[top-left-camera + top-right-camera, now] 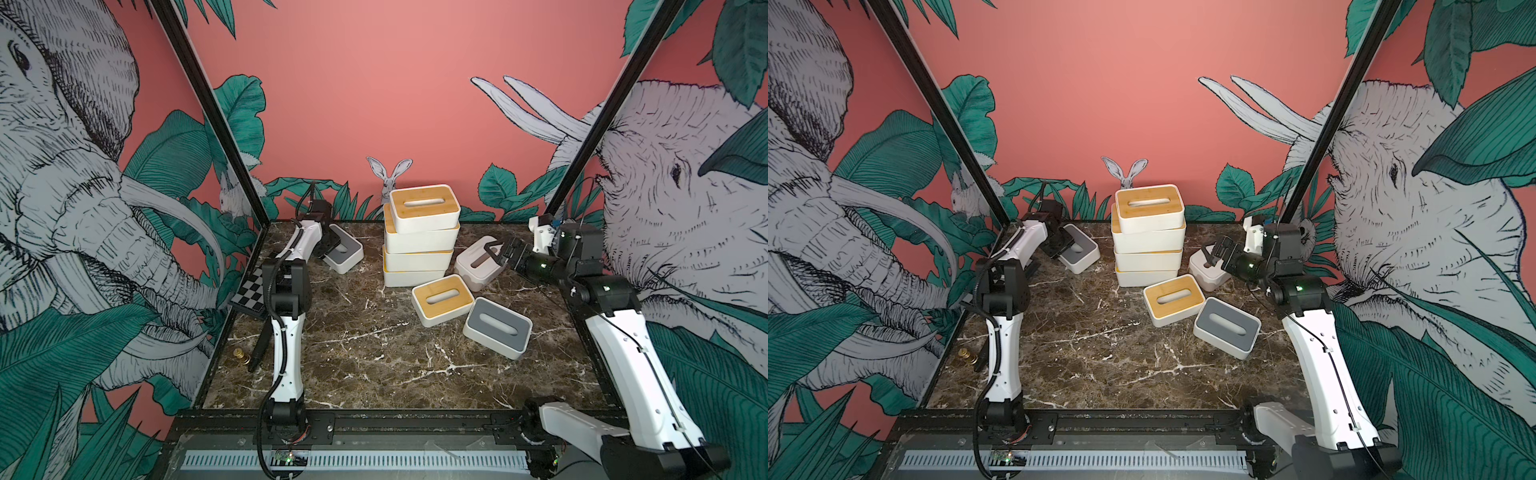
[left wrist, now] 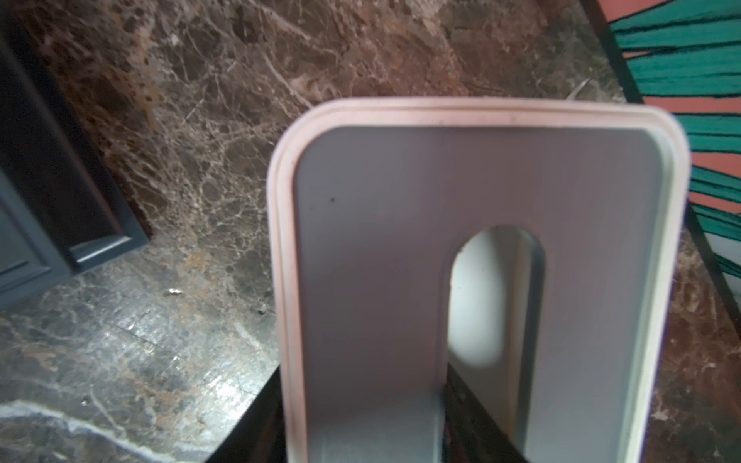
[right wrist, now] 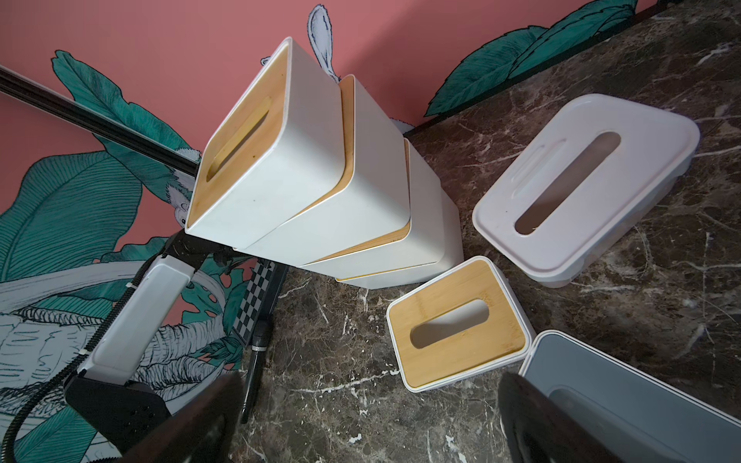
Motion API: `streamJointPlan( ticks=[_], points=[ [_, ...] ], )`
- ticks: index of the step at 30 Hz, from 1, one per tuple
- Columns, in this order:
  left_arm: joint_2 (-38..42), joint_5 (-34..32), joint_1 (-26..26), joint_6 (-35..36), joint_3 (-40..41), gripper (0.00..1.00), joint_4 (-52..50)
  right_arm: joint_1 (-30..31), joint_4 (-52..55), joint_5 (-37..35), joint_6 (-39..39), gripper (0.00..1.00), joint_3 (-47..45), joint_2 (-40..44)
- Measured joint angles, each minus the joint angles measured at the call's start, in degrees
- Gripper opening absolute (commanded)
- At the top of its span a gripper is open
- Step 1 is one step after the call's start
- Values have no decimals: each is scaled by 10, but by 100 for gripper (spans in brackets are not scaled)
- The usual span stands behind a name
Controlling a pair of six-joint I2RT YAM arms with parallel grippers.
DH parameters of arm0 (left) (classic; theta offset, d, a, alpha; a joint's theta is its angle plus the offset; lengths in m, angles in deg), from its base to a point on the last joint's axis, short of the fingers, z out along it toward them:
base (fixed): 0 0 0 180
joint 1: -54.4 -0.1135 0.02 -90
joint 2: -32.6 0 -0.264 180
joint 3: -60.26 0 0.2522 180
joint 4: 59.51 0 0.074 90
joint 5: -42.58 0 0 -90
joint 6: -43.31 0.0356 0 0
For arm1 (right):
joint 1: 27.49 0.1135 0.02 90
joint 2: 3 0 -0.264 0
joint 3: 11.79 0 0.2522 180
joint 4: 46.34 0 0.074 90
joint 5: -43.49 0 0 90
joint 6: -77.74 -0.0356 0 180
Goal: Stack the tissue boxes
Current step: Pick up the tissue box from the center of the board.
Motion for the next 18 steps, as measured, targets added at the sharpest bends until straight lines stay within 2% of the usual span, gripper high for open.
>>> streamJointPlan(
  ticks=[9, 12, 18],
  points=[
    [10, 9, -3, 0, 17, 47, 10, 0, -13, 4, -4, 99, -6, 0],
    [36, 28, -4, -2, 60, 47, 33, 0, -25, 8, -5, 99, -10, 0],
    [143, 76, -6, -29, 210, 46, 75, 0, -60, 22, -23, 99, -59, 8]
  ],
)
